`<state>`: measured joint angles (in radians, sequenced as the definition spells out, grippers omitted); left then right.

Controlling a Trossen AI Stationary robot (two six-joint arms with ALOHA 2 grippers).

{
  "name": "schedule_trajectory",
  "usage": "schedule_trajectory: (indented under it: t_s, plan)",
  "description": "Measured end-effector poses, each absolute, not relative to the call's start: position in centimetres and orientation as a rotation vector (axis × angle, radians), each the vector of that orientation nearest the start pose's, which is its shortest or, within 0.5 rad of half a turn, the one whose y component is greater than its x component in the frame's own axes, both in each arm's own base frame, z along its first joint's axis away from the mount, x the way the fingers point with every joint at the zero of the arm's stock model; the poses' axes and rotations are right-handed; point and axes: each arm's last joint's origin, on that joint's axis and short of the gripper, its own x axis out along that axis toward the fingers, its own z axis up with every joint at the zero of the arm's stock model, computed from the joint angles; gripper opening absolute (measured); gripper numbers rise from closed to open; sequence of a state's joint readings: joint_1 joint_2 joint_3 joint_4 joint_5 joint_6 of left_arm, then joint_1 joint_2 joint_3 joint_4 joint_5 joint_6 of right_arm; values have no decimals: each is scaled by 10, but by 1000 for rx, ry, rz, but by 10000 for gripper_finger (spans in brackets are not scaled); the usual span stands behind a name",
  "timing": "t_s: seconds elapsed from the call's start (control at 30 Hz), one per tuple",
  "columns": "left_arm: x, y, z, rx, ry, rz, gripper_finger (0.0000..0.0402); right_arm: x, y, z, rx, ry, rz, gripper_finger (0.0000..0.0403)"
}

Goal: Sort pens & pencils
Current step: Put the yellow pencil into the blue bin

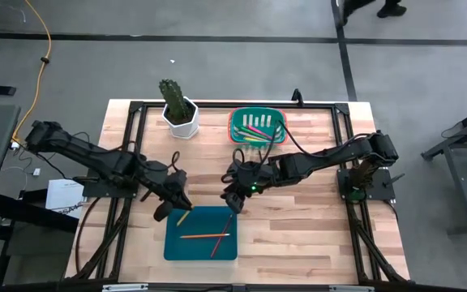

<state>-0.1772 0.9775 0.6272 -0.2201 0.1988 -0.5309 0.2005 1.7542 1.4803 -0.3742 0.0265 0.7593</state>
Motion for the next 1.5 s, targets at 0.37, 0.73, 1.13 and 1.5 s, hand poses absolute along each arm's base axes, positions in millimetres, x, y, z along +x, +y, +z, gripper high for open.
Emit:
schedule_trajectory:
  t_s: [0.37, 0.73, 1.13, 1.5]
  plan:
    - [210, -44, 228, -506, 733, -188, 15, 382, 76, 287, 628, 779, -153, 126]
    - [215, -59, 214, -475, 816, -212, 15, 369, 72, 282, 591, 887, -266, 126]
    - [222, -59, 222, -401, 825, -163, 15, 369, 72, 282, 582, 887, -263, 126]
    - [248, -66, 219, -275, 997, -212, 14, 367, 72, 281, 571, 899, -267, 126]
